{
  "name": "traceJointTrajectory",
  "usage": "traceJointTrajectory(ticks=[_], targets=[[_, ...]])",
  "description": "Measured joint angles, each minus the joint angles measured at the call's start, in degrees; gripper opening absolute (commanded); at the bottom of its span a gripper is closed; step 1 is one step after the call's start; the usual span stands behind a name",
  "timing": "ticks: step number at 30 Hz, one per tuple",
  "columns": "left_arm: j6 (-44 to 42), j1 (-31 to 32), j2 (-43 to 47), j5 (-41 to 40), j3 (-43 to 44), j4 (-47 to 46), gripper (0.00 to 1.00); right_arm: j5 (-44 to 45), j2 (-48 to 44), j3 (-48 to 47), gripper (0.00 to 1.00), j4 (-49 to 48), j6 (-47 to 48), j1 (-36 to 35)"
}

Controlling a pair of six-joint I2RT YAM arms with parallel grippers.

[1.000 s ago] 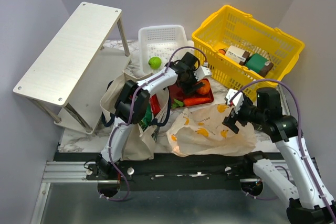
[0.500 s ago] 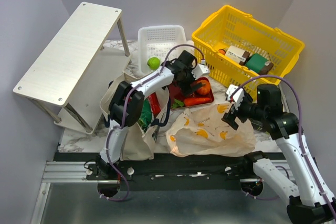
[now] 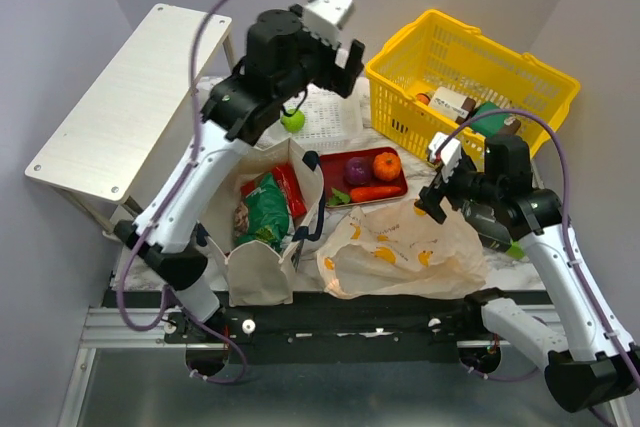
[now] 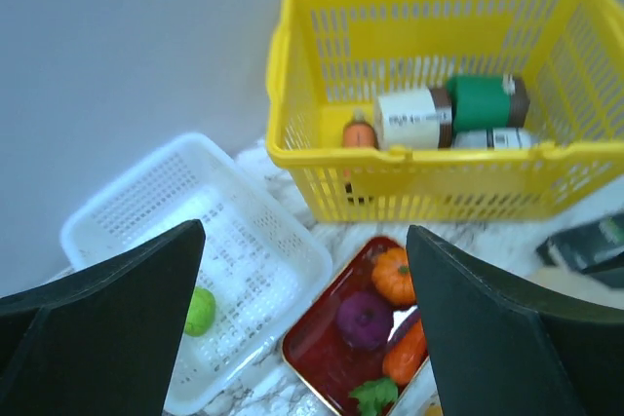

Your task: Untie the knot of the grocery bags and take out the mixed food

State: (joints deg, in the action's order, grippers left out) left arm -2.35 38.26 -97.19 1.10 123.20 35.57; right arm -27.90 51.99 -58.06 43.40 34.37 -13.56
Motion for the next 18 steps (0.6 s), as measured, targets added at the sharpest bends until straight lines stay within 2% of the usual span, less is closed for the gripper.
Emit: traceJointTrajectory(ticks=[3,7,13,18], targets=[[3.74,-0.85,7.21,-3.19,-1.38,-5.68,0.99,0.07,2.62,-1.03,1.0,-0.33,-2.1,0.0],[4.9,-1.66,14.6,-6.71,-1.49,-18.32,0.99,0.0,6.27,-2.71,1.0,-0.59,-5.03,0.0],[12.22,-2.67,12.92,-16.65,15.96,-29.99,0.99,-0.02,9.86,-2.75,1.0,-1.88,-8.17,0.0],[19.12,-4.07,11.91,-21.24,21.81,-32.09,0.99,0.02,11.3,-3.13,1.0,-3.41,-9.07,0.0]])
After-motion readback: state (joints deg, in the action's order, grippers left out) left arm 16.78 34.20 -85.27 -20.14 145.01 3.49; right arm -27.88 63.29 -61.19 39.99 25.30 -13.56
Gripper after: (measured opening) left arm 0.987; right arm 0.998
